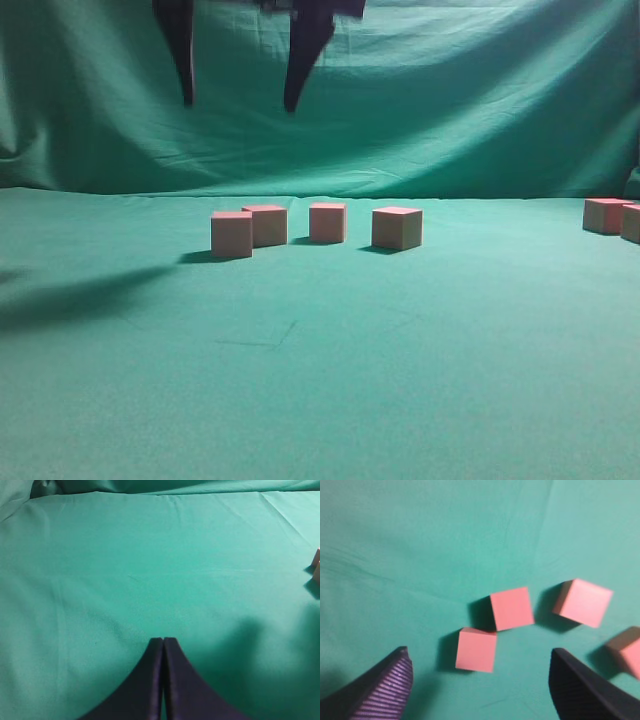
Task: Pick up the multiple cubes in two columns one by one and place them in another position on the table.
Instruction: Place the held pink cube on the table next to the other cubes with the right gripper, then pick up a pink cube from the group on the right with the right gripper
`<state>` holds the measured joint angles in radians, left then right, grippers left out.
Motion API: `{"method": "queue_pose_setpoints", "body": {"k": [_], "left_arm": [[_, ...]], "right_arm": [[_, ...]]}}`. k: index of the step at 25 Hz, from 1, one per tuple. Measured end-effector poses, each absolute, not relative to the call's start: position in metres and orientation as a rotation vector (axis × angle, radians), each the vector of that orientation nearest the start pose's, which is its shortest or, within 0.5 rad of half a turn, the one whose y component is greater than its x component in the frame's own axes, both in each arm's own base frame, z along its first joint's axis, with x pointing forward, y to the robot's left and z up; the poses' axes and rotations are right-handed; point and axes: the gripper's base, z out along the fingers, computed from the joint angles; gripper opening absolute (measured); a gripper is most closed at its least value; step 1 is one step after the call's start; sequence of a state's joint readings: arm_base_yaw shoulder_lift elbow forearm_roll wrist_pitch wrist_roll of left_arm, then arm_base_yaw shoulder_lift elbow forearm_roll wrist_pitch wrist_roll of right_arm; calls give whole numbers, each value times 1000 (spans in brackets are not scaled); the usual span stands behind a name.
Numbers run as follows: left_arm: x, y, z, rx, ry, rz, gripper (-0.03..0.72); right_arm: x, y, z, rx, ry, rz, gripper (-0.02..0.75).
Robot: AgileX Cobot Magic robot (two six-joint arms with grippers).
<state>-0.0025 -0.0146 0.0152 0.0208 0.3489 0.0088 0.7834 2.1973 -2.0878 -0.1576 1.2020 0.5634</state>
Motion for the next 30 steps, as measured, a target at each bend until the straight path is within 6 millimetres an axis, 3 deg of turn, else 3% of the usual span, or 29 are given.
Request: {"method": "queue_pose_setpoints", "body": {"k": [9, 12, 16, 19, 23, 26, 30], "left_arm": [[53, 1, 177, 23, 1833, 25, 0], [53, 1, 177, 23, 1833, 25, 0], [53, 1, 177, 23, 1833, 25, 0], [53, 1, 177, 23, 1833, 25, 0], [53, 1, 177, 23, 1833, 25, 0], [53, 1, 177, 23, 1833, 25, 0], [53, 1, 177, 23, 1833, 25, 0]], "right_arm": [[317, 294, 378, -591, 2480, 200, 546], [296, 270, 422, -583, 2375, 206, 546], [266, 226, 457, -542, 2282, 96, 546], [247, 197, 465, -490, 2264, 39, 546], [235, 156, 447, -407, 2338, -47, 546], [232, 123, 422, -323, 2427, -140, 546], [240, 78, 373, -167, 2592, -298, 546]]}}
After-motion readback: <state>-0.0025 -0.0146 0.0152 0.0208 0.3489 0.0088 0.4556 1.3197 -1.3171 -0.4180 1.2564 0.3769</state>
